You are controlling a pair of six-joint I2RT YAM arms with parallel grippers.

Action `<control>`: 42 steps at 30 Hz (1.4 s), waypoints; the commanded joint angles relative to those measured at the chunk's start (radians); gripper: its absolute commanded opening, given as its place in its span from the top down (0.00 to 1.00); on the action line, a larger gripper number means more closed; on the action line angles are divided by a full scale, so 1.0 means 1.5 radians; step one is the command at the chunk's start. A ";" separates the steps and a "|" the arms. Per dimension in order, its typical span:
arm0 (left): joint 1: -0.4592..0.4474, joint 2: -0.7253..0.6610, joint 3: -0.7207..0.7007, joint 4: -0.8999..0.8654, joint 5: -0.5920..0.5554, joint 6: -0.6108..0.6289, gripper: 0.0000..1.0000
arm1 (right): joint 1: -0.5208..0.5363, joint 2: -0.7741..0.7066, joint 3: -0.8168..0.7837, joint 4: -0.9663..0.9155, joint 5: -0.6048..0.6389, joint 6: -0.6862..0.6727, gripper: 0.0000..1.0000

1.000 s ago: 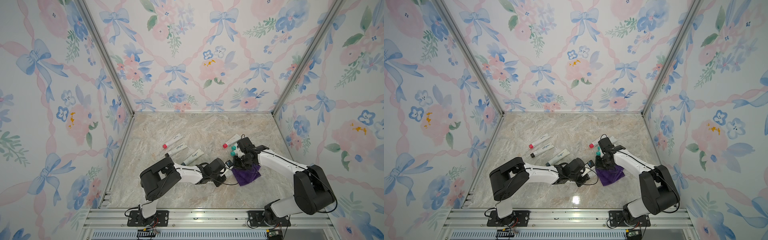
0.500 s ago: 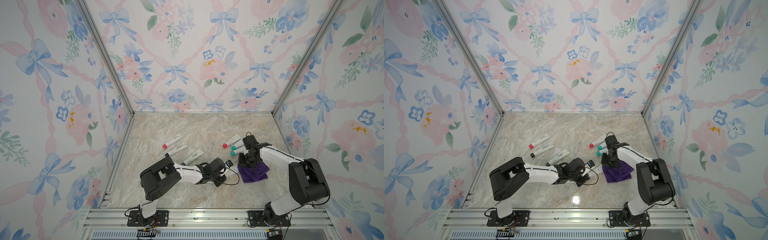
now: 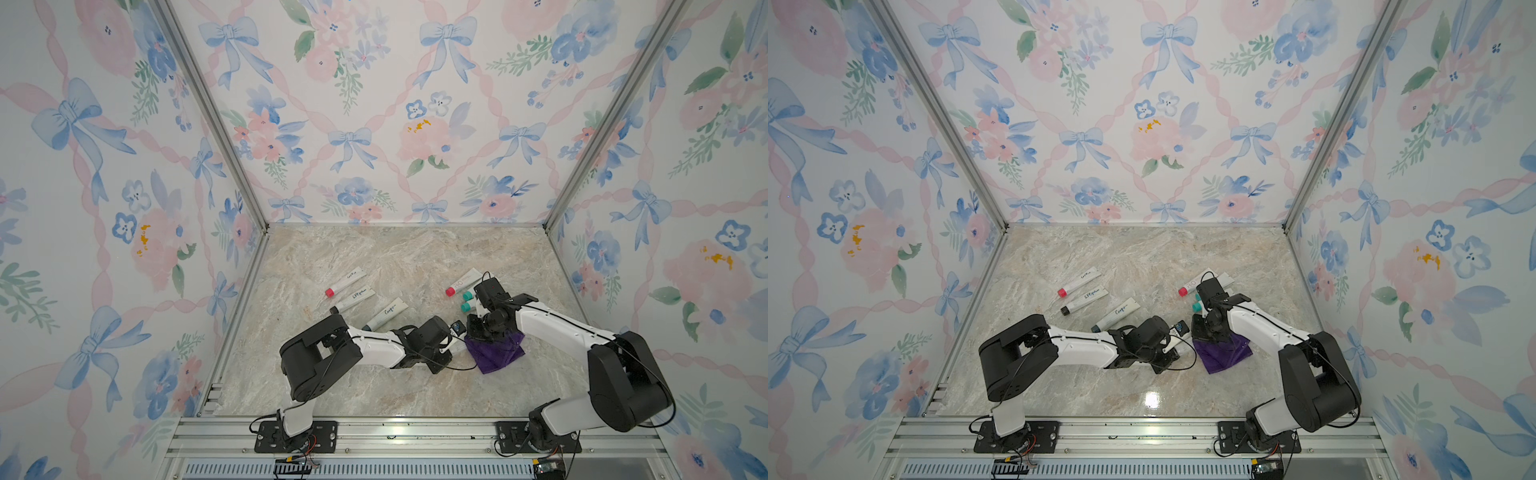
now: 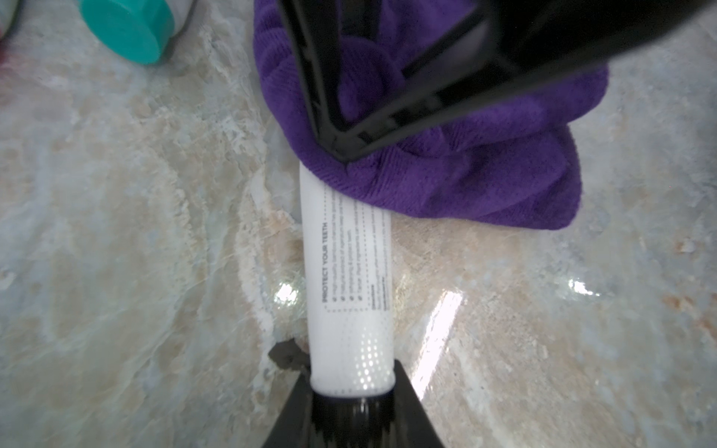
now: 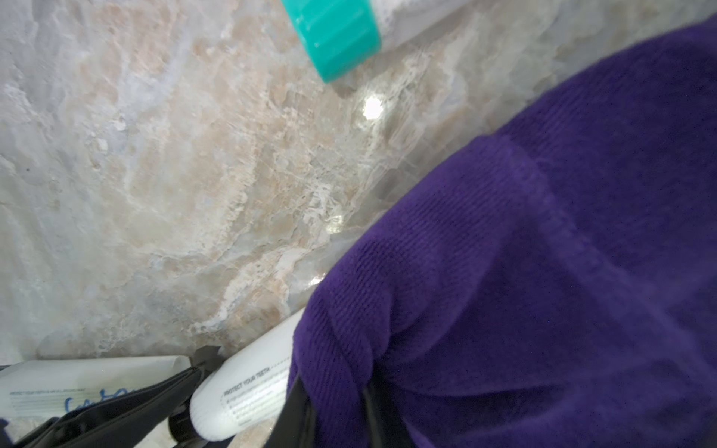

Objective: Wipe the surface of the toothpaste tube
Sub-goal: Wipe the dirt from the toothpaste tube.

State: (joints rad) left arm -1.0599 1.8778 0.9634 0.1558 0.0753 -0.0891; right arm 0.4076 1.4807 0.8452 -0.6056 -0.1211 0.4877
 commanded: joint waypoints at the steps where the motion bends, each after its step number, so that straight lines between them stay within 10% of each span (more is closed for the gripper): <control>1: -0.005 0.002 -0.005 -0.002 0.002 0.003 0.77 | -0.003 0.024 -0.022 -0.024 -0.024 0.002 0.80; 12: -0.004 -0.001 -0.008 -0.002 0.001 0.004 0.78 | -0.083 0.077 0.026 -0.048 0.129 -0.033 0.80; 28: -0.004 0.004 -0.005 -0.001 -0.001 0.004 0.78 | 0.022 0.030 0.008 -0.016 -0.062 0.012 0.80; 42: -0.004 -0.005 -0.011 -0.002 -0.008 0.005 0.78 | -0.083 0.098 0.027 -0.043 0.130 -0.029 0.80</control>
State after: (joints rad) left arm -1.0599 1.8778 0.9630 0.1570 0.0719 -0.0891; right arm 0.3248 1.5730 0.9043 -0.6186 -0.0517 0.4633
